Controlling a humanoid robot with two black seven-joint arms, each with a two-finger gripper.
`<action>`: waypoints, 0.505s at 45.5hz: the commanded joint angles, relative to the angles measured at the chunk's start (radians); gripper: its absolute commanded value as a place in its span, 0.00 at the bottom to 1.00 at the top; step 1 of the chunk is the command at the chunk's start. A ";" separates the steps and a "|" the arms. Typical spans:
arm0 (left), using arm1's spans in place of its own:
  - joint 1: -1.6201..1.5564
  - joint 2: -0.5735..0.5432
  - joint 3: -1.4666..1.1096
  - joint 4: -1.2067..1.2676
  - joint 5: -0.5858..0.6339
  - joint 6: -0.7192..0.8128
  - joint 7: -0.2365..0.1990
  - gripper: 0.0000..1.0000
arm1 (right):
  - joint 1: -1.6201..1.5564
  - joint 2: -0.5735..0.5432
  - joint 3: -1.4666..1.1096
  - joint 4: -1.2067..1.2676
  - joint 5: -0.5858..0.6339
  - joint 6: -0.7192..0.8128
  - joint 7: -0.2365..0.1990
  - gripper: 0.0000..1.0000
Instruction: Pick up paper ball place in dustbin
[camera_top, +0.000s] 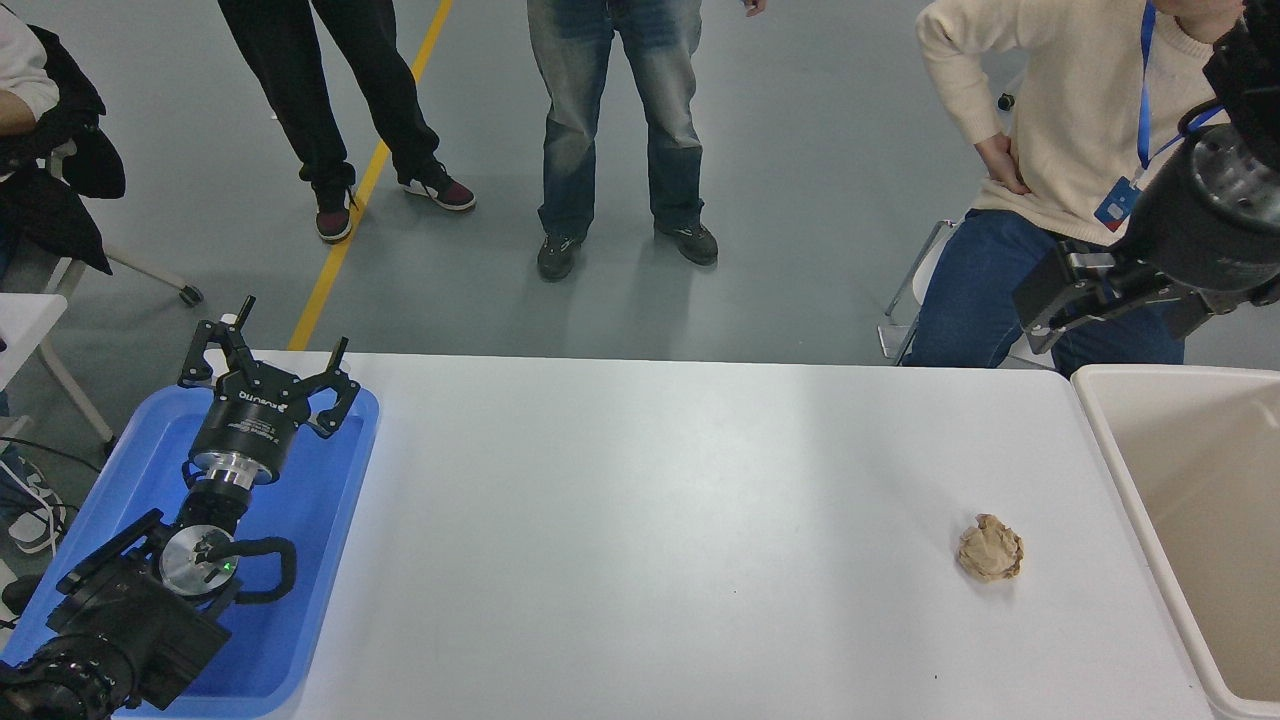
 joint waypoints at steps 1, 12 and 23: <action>0.000 0.000 0.003 0.001 0.001 0.000 0.000 1.00 | 0.000 0.000 0.000 0.000 0.000 0.000 0.000 1.00; -0.002 0.000 0.016 0.000 0.000 0.000 -0.001 1.00 | 0.000 0.003 0.000 0.001 0.000 0.000 0.000 1.00; -0.002 0.000 0.016 0.000 0.000 0.000 -0.001 1.00 | 0.003 0.001 0.000 0.000 0.000 0.000 0.000 1.00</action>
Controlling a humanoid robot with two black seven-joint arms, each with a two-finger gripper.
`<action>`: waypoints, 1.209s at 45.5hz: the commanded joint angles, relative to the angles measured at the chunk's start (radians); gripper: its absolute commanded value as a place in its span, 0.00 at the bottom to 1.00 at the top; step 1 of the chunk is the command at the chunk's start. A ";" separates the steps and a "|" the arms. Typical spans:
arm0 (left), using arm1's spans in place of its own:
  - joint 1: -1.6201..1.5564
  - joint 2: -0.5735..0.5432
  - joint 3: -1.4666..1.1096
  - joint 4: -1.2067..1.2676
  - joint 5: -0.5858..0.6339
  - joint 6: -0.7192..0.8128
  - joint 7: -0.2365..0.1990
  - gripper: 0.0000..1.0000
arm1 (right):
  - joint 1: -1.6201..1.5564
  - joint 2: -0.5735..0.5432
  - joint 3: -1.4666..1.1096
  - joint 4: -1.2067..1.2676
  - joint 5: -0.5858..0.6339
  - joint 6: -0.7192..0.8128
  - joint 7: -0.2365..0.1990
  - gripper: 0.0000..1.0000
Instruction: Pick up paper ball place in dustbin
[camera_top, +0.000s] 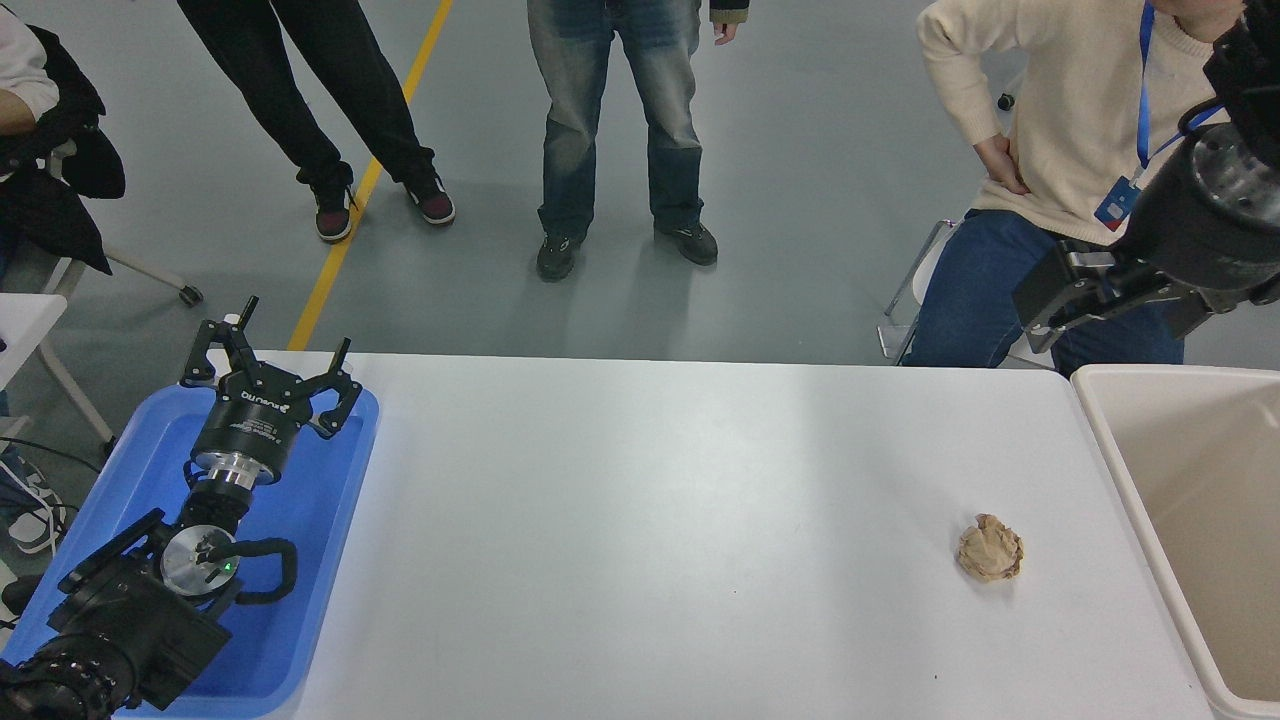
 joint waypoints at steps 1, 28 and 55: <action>0.001 0.000 0.002 0.000 0.000 0.000 0.000 1.00 | 0.000 0.000 0.000 0.001 0.000 0.000 0.000 1.00; 0.001 0.002 0.002 0.001 0.000 0.000 -0.002 1.00 | -0.084 -0.026 0.095 0.000 0.057 0.000 0.000 1.00; 0.001 0.000 0.002 0.001 0.000 -0.001 -0.002 1.00 | -0.460 -0.041 0.164 -0.120 0.069 0.000 0.000 1.00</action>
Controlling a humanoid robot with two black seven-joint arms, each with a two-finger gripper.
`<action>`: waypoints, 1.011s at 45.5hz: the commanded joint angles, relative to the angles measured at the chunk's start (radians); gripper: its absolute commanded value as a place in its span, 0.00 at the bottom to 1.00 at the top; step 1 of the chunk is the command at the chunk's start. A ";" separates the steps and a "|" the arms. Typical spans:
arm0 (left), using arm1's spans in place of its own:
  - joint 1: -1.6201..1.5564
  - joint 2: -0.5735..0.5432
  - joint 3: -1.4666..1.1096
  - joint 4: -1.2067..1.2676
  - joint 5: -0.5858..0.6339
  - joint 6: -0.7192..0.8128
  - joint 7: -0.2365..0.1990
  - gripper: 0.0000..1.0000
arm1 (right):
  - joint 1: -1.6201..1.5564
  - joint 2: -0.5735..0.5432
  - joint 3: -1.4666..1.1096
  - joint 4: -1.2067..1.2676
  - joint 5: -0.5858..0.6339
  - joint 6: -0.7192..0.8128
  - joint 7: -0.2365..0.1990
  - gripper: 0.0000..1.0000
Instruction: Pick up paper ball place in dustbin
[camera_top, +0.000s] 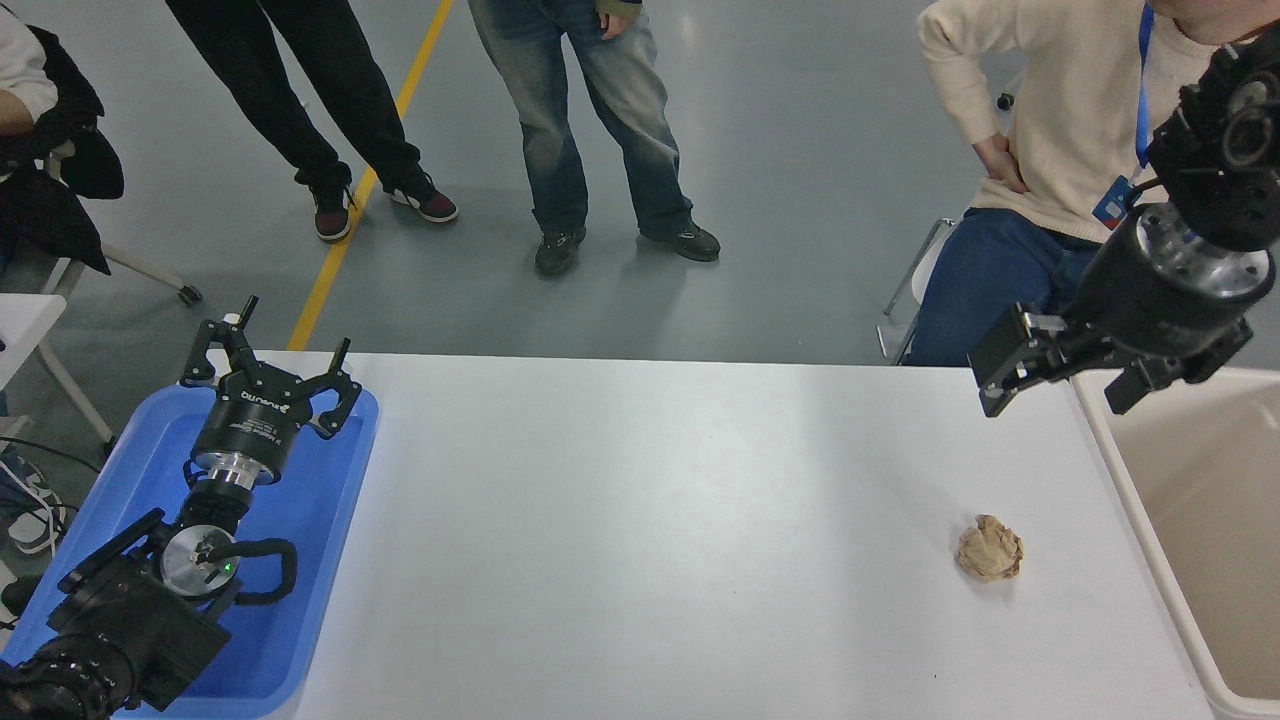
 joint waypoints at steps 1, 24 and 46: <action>0.000 0.000 0.000 0.000 0.000 0.000 0.000 1.00 | -0.228 -0.003 0.053 -0.092 0.007 0.000 0.000 1.00; 0.000 0.000 0.000 0.000 0.000 0.000 -0.001 1.00 | -0.563 0.008 0.052 -0.133 -0.029 -0.563 0.000 1.00; 0.000 0.000 0.000 0.000 0.000 0.000 -0.001 1.00 | -0.817 0.028 0.138 -0.331 -0.136 -0.640 -0.005 1.00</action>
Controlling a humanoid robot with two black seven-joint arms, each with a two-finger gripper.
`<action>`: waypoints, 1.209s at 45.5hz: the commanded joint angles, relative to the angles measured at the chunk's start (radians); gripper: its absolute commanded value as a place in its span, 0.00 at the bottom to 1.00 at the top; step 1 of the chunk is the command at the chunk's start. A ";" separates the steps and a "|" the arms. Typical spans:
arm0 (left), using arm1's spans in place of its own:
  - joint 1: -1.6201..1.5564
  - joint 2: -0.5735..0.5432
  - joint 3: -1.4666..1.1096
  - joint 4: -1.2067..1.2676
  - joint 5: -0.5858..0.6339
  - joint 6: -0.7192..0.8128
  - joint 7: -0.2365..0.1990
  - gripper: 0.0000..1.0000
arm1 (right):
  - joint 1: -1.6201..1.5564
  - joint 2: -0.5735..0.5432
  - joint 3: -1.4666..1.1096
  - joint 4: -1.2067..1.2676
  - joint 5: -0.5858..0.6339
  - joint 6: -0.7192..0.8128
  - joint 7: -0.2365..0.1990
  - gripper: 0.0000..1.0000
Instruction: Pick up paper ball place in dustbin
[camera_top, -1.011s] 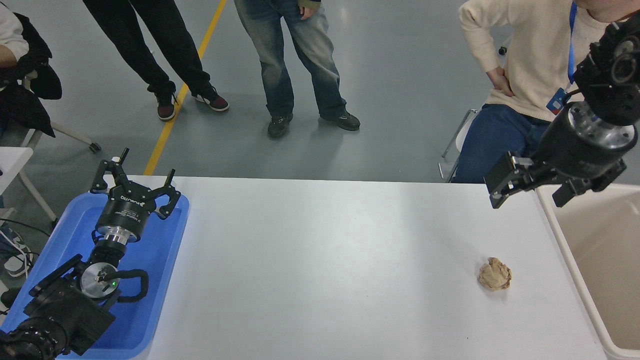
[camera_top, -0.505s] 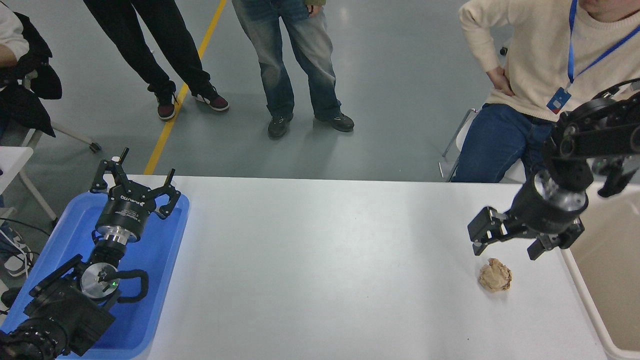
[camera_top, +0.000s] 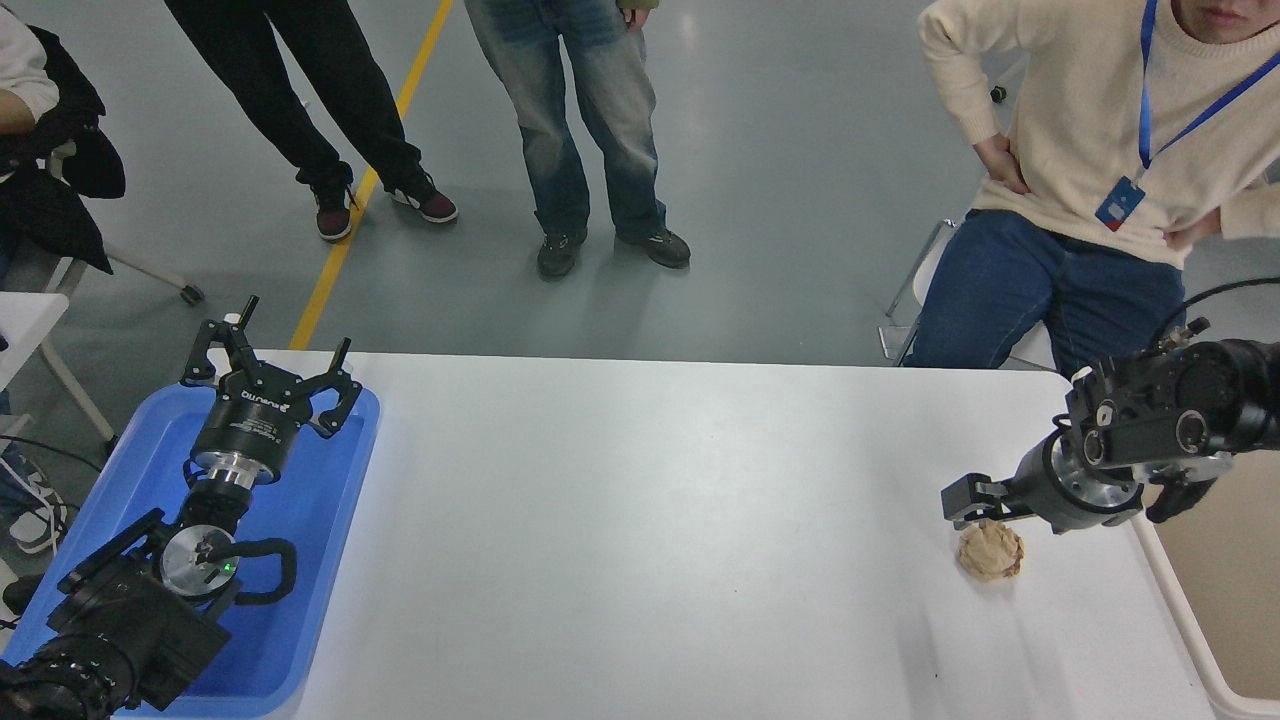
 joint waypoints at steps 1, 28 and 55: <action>0.000 0.000 0.000 -0.001 0.000 -0.001 0.000 1.00 | -0.134 0.002 0.051 -0.104 -0.024 -0.037 -0.002 1.00; 0.000 0.000 0.000 0.001 0.000 0.000 0.000 1.00 | -0.286 0.005 0.111 -0.275 -0.027 -0.060 -0.002 1.00; 0.000 0.000 0.000 -0.001 0.000 0.000 0.000 1.00 | -0.350 0.030 0.119 -0.322 -0.025 -0.115 -0.001 1.00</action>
